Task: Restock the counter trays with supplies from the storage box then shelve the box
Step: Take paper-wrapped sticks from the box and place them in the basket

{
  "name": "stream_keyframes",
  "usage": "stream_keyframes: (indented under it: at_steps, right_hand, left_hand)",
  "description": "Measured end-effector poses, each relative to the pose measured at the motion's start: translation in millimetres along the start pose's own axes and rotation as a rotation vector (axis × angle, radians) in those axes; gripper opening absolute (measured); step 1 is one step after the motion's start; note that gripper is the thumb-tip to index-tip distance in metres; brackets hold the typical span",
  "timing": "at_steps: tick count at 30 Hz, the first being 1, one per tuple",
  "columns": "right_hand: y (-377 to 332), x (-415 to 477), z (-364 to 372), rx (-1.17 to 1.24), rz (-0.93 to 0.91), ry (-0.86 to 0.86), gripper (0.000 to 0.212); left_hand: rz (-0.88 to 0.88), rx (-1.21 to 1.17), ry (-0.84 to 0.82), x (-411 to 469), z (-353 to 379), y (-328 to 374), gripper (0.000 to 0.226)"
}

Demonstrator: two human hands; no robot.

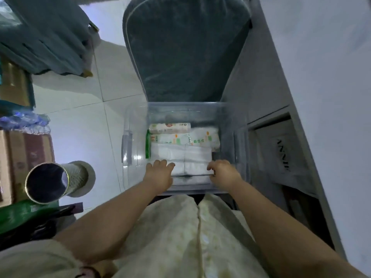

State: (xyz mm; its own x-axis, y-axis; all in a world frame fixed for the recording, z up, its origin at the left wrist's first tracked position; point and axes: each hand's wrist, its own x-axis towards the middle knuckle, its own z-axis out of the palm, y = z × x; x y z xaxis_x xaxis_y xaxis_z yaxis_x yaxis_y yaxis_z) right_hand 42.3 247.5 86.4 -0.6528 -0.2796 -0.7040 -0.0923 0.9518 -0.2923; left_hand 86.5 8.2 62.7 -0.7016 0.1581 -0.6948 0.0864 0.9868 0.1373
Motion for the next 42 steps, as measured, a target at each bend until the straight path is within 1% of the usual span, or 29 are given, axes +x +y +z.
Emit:
stream_keyframes:
  at_steps: [3,7,10,13,18,20,22,26,27,29,32,33,35,36,39,40,42]
  right_hand:
    - [4.8,30.4,3.5,0.006,0.045,-0.063,0.035]
    - [11.9,65.2,19.9,0.077,0.098,-0.092,0.032]
    - [18.2,97.2,36.8,0.133,0.125,-0.127,0.033]
    - [28.8,130.2,53.2,0.147,0.094,-0.148,0.034]
    - [49.5,160.9,84.2,0.178,-0.011,-0.128,0.033]
    - [52.4,164.1,94.5,0.191,-0.081,-0.139,0.032]
    - [52.6,165.0,101.2,0.183,-0.140,-0.162,0.031]
    - [50.1,163.1,108.6,0.137,-0.206,-0.251,0.031]
    - [49.6,163.3,109.8,0.096,-0.211,-0.283,0.032]
    - [49.7,165.8,113.8,0.001,-0.217,-0.314,0.035]
    - [49.1,174.7,123.2,-0.039,-0.192,-0.259,0.050]
    - [46.9,179.0,126.3,-0.037,-0.167,-0.233,0.056]
    - [38.5,187.8,133.2,-0.060,-0.120,-0.172,0.068]
    - [32.3,191.6,136.8,-0.081,-0.106,-0.142,0.070]
    - [13.1,201.9,145.2,-0.113,-0.052,-0.094,0.057]
    - [8.4,206.1,144.5,-0.143,-0.031,-0.110,0.053]
    - [1.6,215.8,136.8,-0.222,-0.028,-0.206,0.039]
  left_hand:
    - [0.065,0.053,-0.062,40.7,-9.8,-19.1,0.060]
    - [0.060,0.008,-0.118,91.3,-14.7,-22.3,0.061]
    - [0.051,-0.034,-0.150,128.2,-1.1,-14.1,0.068]
    - [0.031,-0.073,-0.137,162.5,21.9,-8.3,0.073]
    - [0.016,0.001,-0.105,200.6,64.1,-7.3,0.077]
    - [0.018,0.019,-0.050,206.7,74.4,-8.2,0.073]
    - [0.005,-0.030,-0.014,210.7,78.2,-8.4,0.065]
    - [0.016,-0.183,-0.057,212.9,71.8,-4.2,0.038]
    - [0.025,-0.207,-0.035,212.0,66.4,-4.2,0.031]
    - [0.035,-0.248,0.077,208.9,52.1,-9.1,0.019]
    - [0.026,-0.308,0.320,202.8,30.8,-25.6,0.013]
    - [0.017,-0.335,0.374,201.6,26.1,-31.3,0.013]
    - [0.006,-0.377,0.406,201.9,21.2,-38.3,0.014]
    - [0.004,-0.389,0.400,202.8,20.9,-39.1,0.014]
    - [0.003,-0.380,0.366,206.2,23.5,-36.5,0.016]
    - [-0.002,-0.372,0.359,206.5,24.8,-35.1,0.017]
    - [-0.012,-0.377,0.364,205.4,25.7,-33.9,0.018]
